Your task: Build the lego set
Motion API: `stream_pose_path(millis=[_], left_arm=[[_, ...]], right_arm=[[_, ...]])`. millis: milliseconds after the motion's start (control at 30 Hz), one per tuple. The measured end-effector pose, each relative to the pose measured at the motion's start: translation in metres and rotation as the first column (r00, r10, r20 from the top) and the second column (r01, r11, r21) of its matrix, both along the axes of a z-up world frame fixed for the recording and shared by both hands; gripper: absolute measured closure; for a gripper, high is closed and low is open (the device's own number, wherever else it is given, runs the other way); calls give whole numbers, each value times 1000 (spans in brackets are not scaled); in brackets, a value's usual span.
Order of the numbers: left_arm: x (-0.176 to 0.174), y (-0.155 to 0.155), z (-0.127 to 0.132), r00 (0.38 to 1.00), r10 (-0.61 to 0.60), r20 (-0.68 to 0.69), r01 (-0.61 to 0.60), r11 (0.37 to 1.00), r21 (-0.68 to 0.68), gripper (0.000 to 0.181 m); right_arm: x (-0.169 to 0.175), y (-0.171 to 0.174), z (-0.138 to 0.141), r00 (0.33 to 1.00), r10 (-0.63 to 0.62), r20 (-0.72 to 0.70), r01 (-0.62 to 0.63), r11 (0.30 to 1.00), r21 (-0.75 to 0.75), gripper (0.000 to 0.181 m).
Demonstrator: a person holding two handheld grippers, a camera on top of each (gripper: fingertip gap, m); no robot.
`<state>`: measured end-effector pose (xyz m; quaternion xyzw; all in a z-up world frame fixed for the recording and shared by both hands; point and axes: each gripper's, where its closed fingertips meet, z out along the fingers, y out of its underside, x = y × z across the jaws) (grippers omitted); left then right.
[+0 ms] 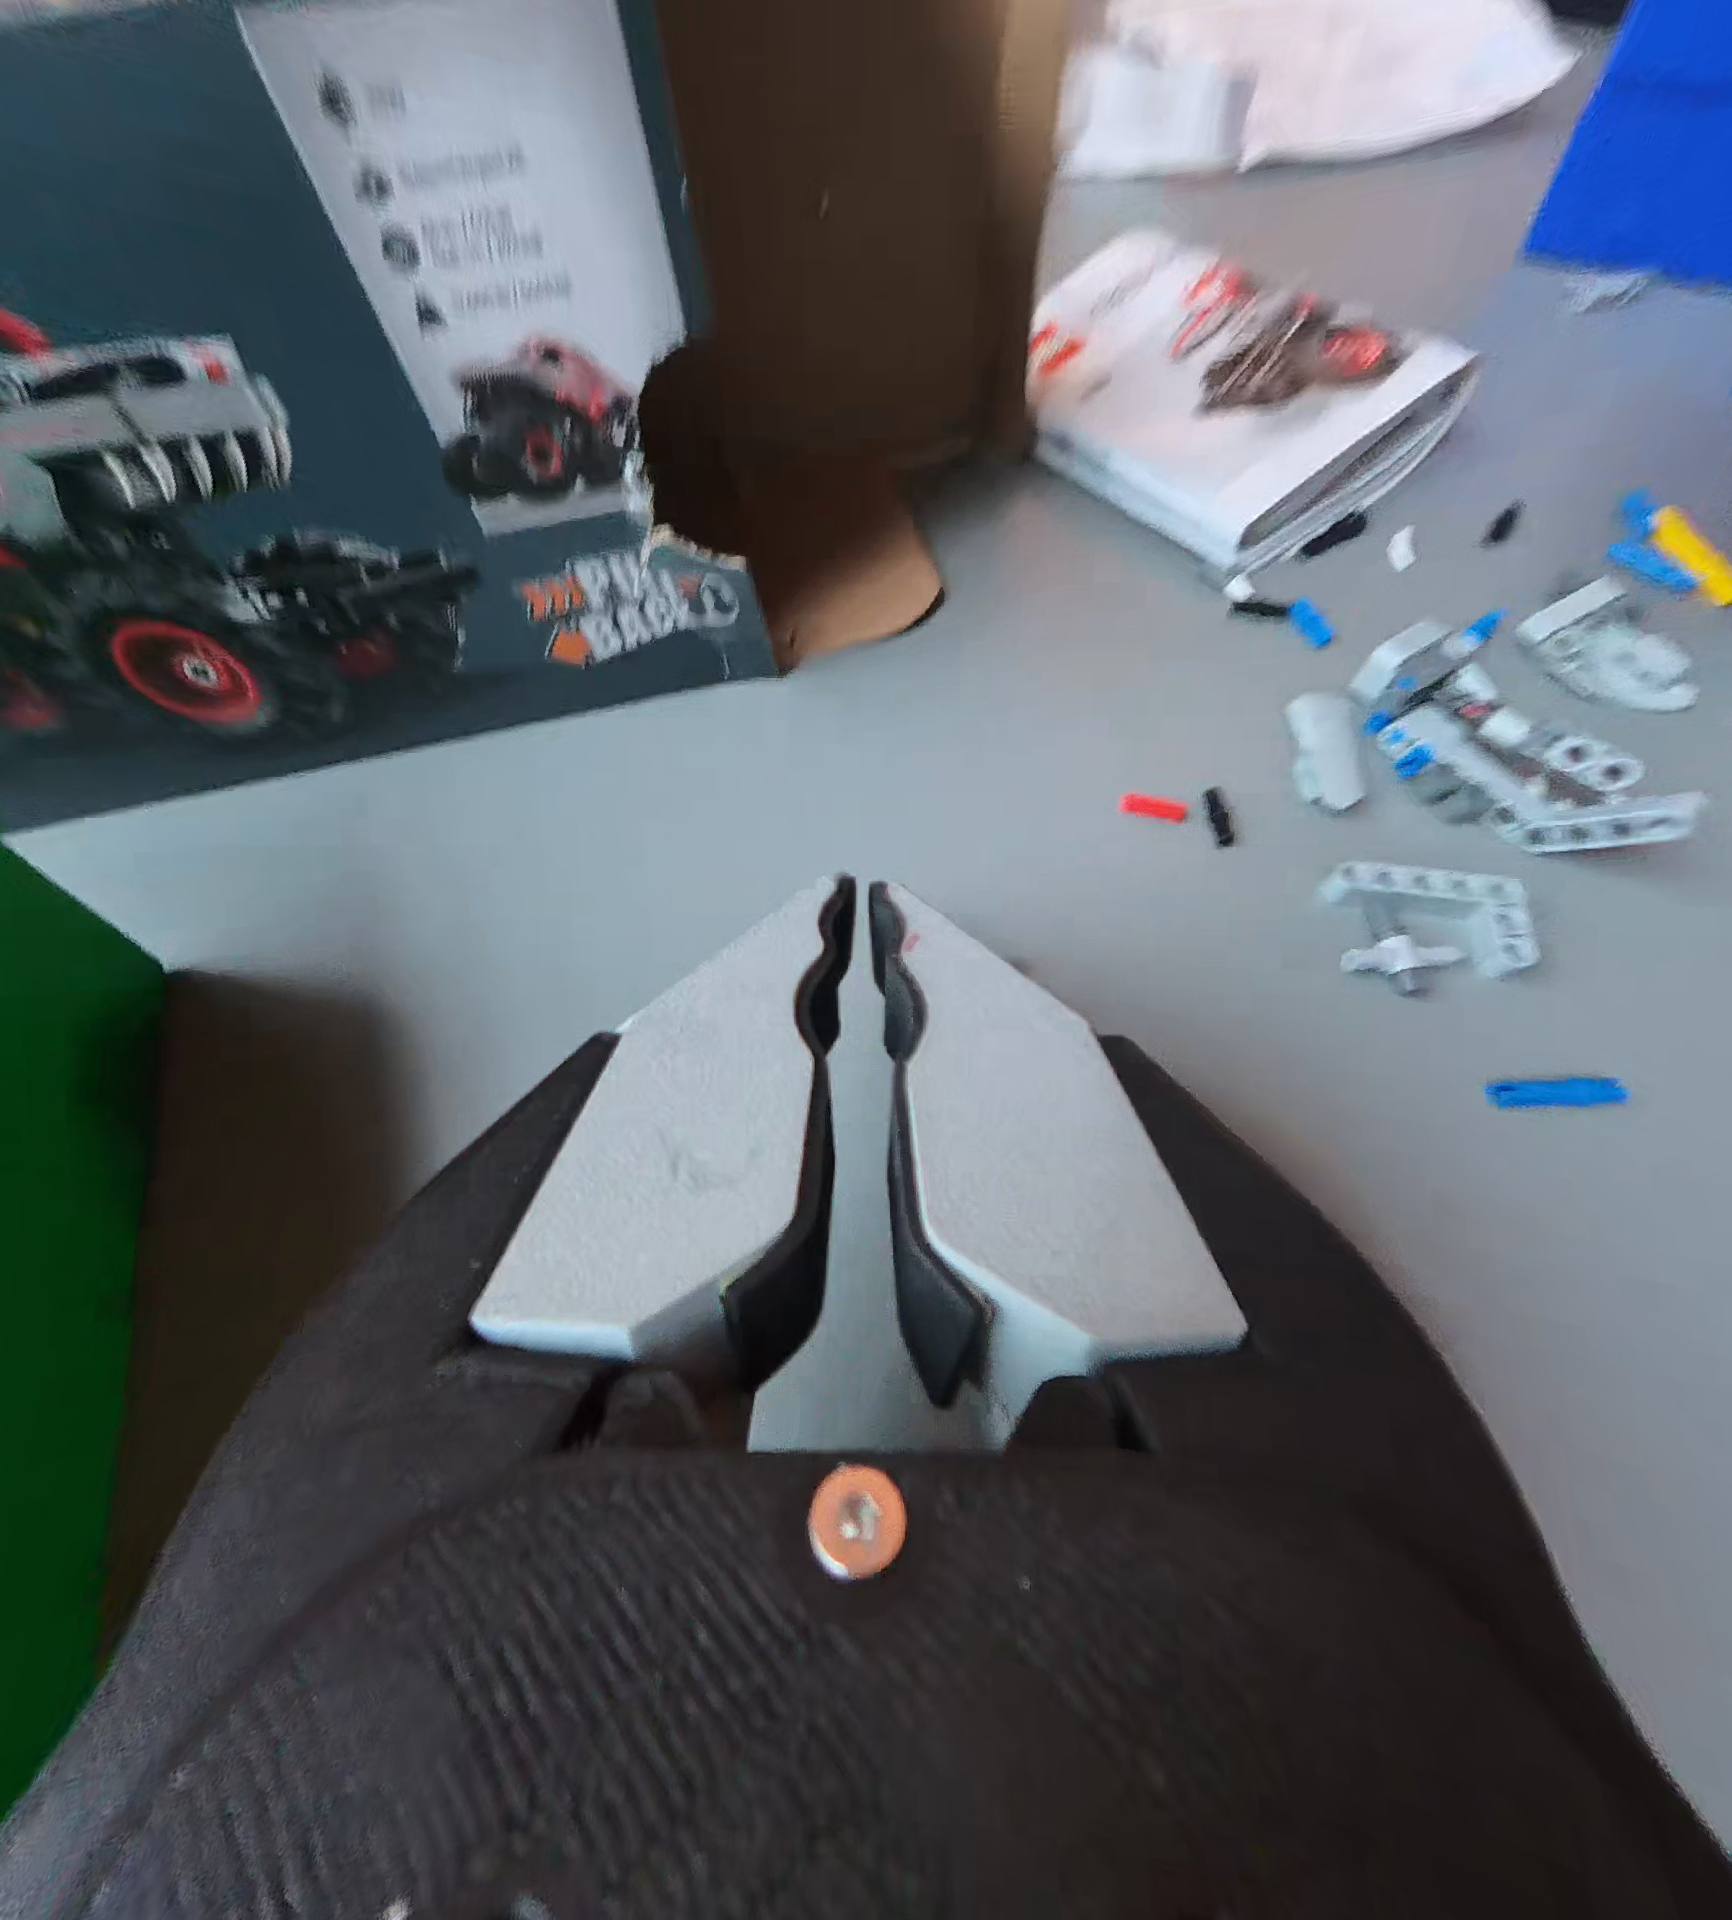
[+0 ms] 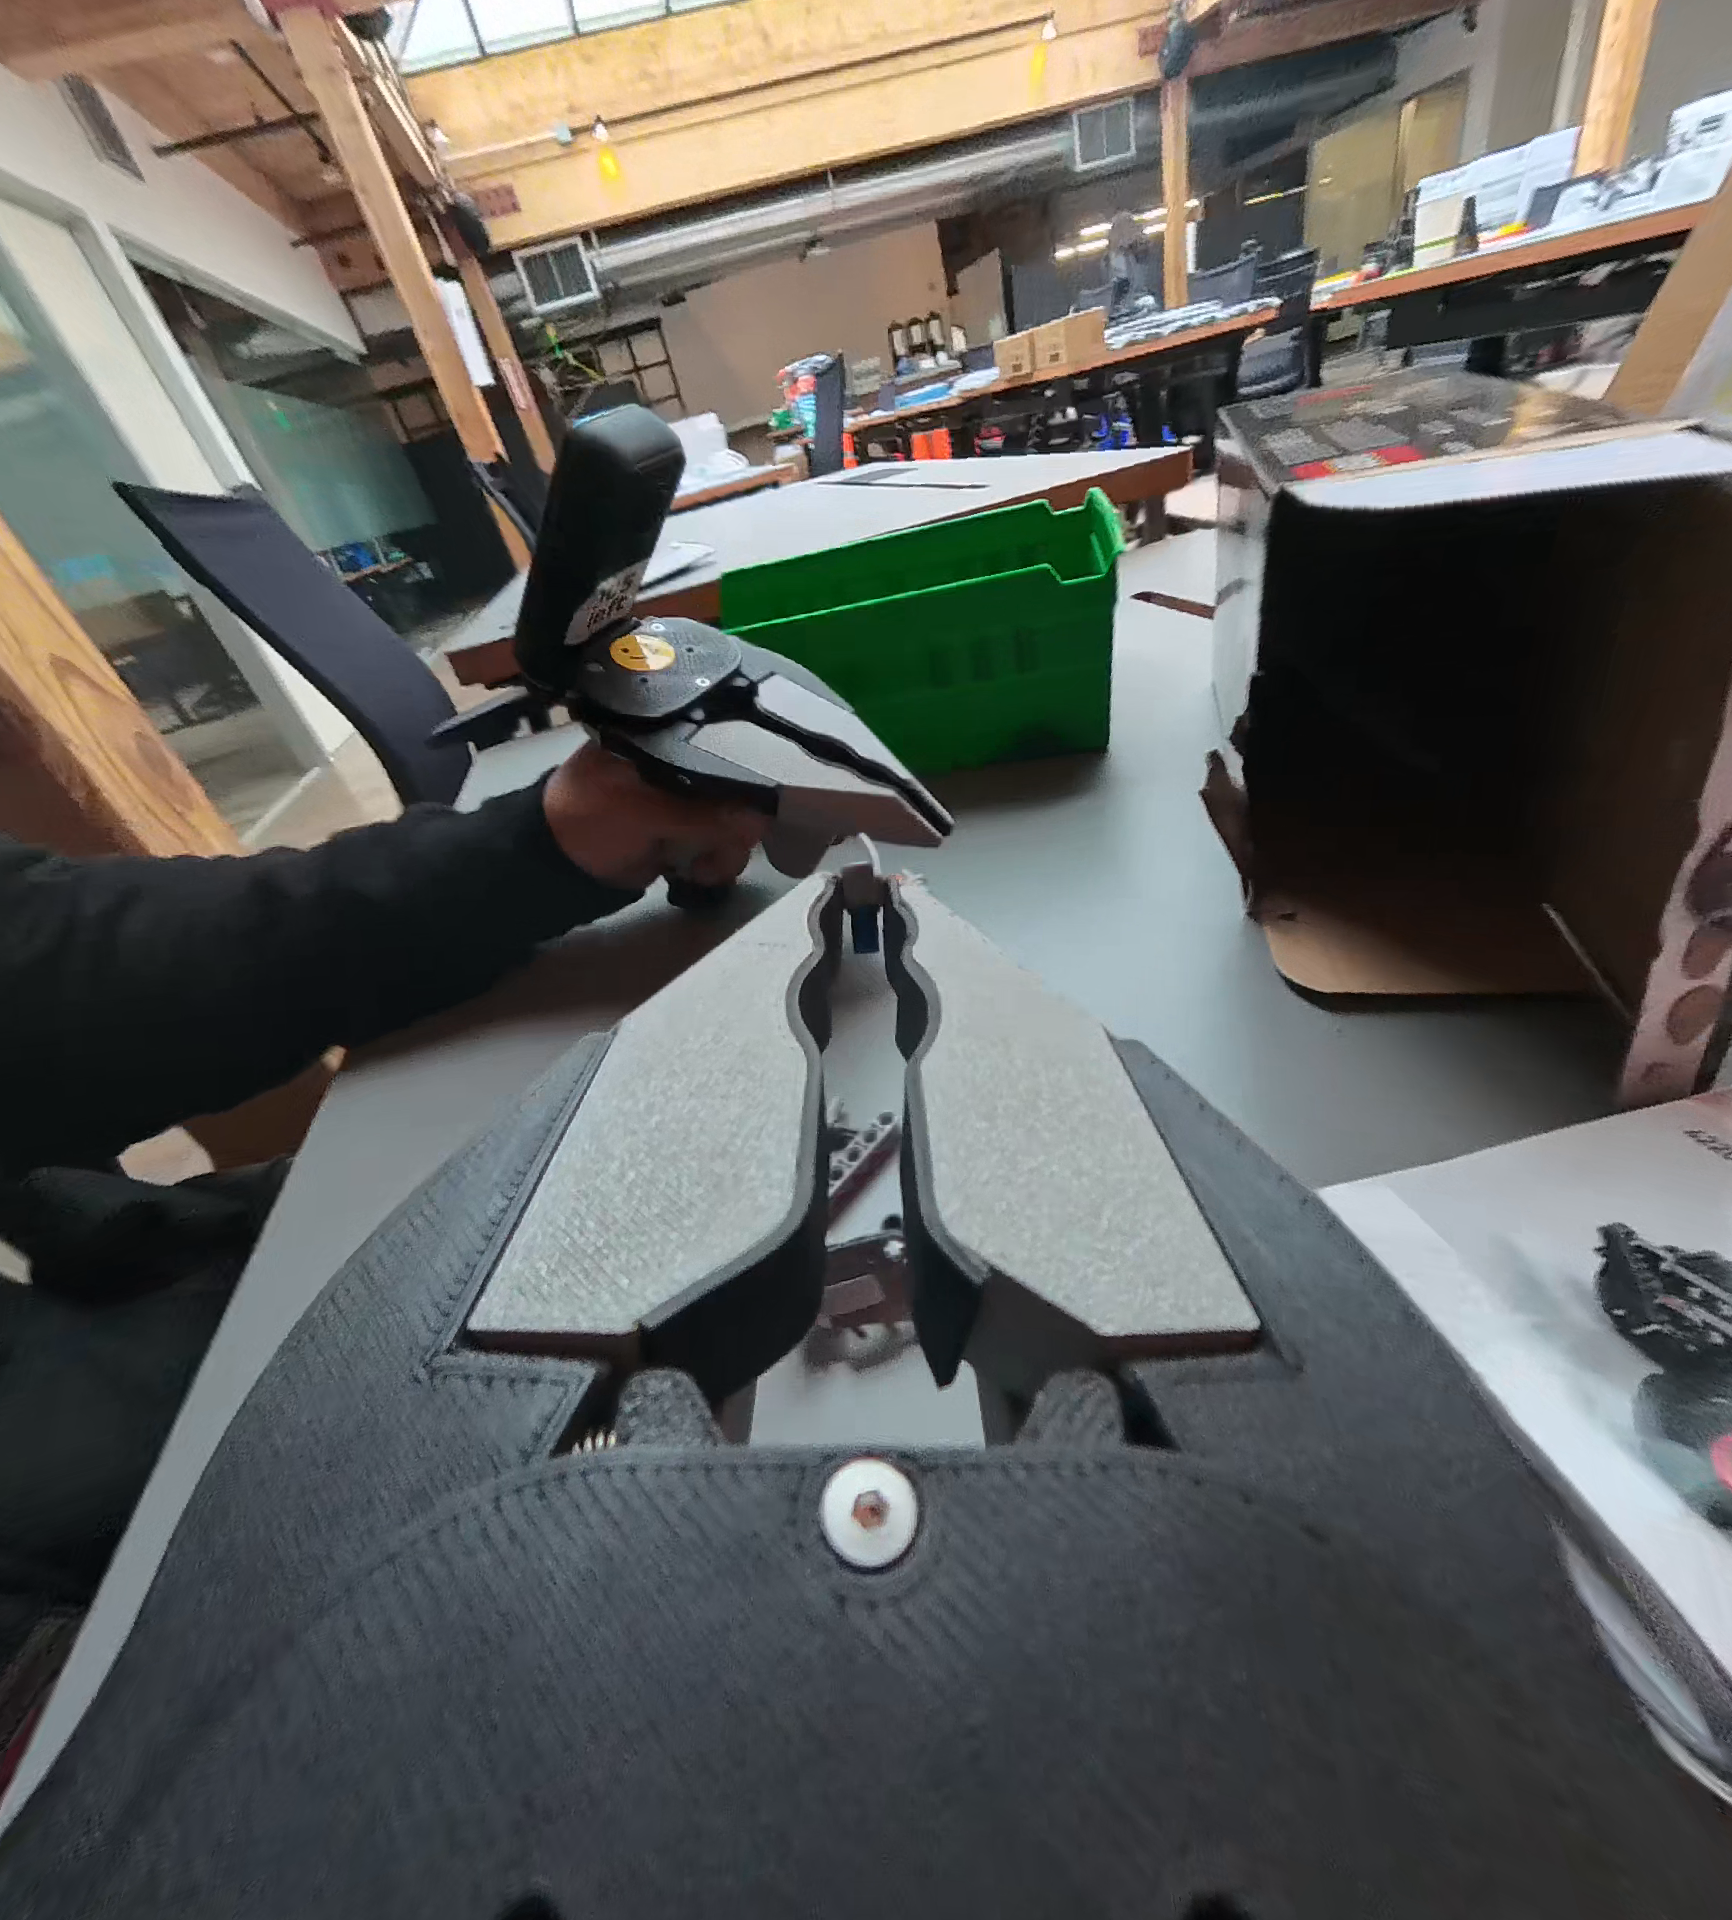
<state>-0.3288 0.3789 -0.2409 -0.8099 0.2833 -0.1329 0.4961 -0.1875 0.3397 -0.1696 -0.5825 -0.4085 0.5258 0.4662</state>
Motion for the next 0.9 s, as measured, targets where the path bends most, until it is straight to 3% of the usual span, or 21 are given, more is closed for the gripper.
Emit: stream_pose_path(millis=[133, 200, 300, 467, 533, 700, 900], left_arm=[[45, -25, 18, 972, -203, 122, 196, 978, 65, 173], [74, -41, 28, 921, -351, 169, 338, 936, 101, 172], [105, -58, 38, 843, -474, 255, 460, 880, 117, 172], [134, -71, 57, 734, -545, 404, 548, 828, 122, 165], [134, -75, 66, 696, -567, 441, 566, 811, 150, 158], [125, -79, 80, 618, -581, 530, 589, 789, 177, 164], [121, -82, 78, 610, -580, 540, 609, 779, 148, 170]], right_arm=[[1, -13, 12, 986, 108, -124, -121, 987, -103, 178], [1, -15, 14, 981, 127, -148, -145, 982, -121, 178], [-5, -19, 13, 974, 170, -151, -193, 970, -150, 178], [-19, -41, 19, 938, 298, -177, -329, 926, -186, 178], [-23, -41, 14, 941, 302, -151, -328, 924, -195, 178], [-31, -44, 7, 940, 330, -91, -342, 920, -191, 178], [-37, -46, -1, 948, 317, -6, -314, 938, -147, 177]])
